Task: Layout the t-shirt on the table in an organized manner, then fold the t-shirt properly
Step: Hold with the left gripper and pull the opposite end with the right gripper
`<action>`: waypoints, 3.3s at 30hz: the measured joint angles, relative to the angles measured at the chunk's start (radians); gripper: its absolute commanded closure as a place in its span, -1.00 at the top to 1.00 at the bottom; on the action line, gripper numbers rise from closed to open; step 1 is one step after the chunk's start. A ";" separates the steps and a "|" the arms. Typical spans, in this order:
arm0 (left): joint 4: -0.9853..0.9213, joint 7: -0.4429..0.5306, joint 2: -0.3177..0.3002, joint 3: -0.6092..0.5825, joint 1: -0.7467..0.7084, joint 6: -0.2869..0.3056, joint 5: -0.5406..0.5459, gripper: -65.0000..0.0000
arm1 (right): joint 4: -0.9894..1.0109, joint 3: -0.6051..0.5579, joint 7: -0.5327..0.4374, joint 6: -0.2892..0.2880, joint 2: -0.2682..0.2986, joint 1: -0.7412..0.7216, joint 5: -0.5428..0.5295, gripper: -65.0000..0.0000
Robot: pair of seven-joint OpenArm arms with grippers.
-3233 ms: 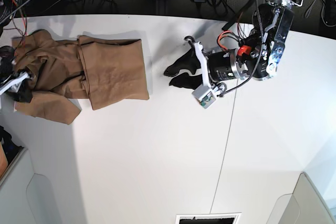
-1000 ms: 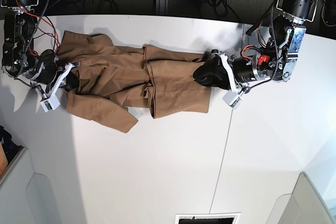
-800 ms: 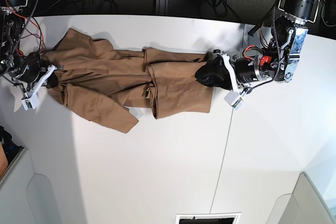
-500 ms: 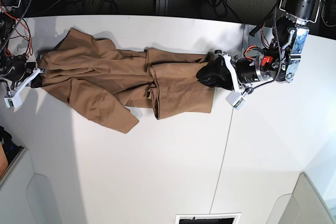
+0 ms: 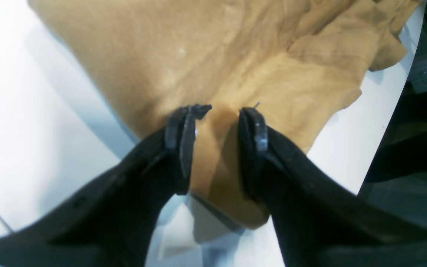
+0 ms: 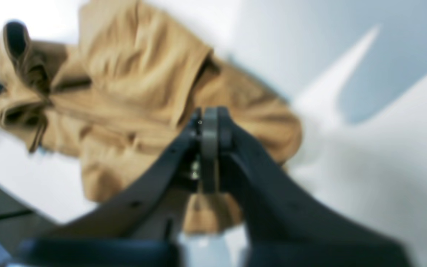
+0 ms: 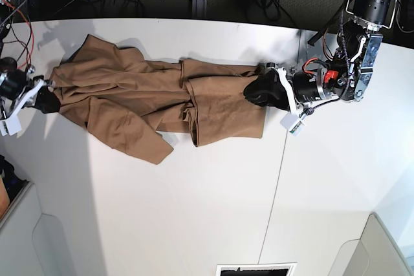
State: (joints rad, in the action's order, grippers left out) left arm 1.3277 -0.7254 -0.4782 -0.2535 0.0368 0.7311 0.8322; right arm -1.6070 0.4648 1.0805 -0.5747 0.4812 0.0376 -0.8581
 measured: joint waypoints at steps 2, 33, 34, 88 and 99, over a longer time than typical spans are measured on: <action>0.000 -0.005 -0.001 0.000 0.005 0.000 0.004 -0.26 | -0.040 0.007 0.010 0.004 -0.001 0.072 0.003 -0.56; -0.004 -0.019 -0.004 0.000 0.007 -0.008 0.051 -0.26 | -0.002 0.042 -0.180 0.001 -0.229 0.250 0.088 -0.23; -0.004 -0.019 -0.004 0.000 0.007 -0.008 0.051 -0.26 | 0.000 0.027 -0.177 0.003 -0.229 0.245 0.089 -0.50; -0.001 -0.029 -0.003 0.000 0.008 -0.002 0.006 -0.26 | 0.101 0.000 -0.050 0.006 -0.232 -0.109 0.092 0.06; -0.001 -0.026 -0.004 0.000 0.005 0.000 0.005 -0.26 | -0.021 -0.036 -0.022 0.003 -0.230 0.000 0.016 0.06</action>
State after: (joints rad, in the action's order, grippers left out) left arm 1.3270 -0.7517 -0.4820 -0.2539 0.0418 0.7311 0.8368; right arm -1.6283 0.4290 1.0588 -0.5720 0.2516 0.0380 -0.8425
